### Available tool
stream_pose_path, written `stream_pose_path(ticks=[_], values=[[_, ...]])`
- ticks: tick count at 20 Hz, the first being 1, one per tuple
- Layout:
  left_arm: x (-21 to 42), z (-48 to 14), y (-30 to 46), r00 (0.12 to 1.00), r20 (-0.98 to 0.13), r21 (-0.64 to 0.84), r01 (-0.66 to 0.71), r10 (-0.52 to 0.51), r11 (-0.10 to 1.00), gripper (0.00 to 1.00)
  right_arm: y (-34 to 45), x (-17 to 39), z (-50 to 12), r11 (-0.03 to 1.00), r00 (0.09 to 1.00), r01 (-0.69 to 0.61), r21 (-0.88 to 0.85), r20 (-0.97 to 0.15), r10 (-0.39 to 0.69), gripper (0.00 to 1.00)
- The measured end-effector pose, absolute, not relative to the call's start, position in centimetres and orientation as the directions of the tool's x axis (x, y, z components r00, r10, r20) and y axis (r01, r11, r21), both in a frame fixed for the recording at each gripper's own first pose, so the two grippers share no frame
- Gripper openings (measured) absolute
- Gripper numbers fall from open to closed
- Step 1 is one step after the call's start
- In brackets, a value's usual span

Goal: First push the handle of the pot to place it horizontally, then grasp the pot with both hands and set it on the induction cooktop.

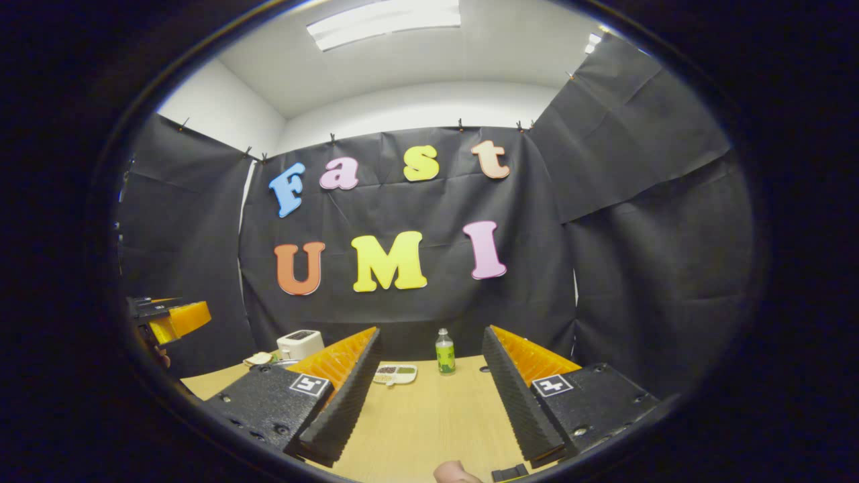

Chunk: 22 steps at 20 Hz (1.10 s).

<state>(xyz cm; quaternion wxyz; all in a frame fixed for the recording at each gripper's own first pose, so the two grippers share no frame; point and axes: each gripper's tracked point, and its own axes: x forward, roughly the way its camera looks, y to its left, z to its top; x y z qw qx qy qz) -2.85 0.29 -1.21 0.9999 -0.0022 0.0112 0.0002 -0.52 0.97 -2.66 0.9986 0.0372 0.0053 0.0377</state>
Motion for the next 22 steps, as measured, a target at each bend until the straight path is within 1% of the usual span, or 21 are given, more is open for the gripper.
stream_pose_path(ticks=[10,17,22], values=[[-2.3,-1.7,0.5,0.999,-0.028,0.023,-0.019,0.02,1.0,0.96,1.3,-0.5,-2.2,0.996,0.997,-0.076,0.056,0.008,0.076,0.94],[-2.1,-1.4,0.8,0.999,-0.011,0.013,-0.031,0.031,0.999,0.96,2.2,-0.5,-2.3,0.993,0.994,-0.108,0.038,0.029,0.106,0.95],[-2.2,-1.5,0.5,1.0,-0.008,0.002,-0.021,0.021,1.0,0.96,2.5,-0.5,-2.1,0.992,0.992,-0.118,0.035,0.05,0.116,0.94]])
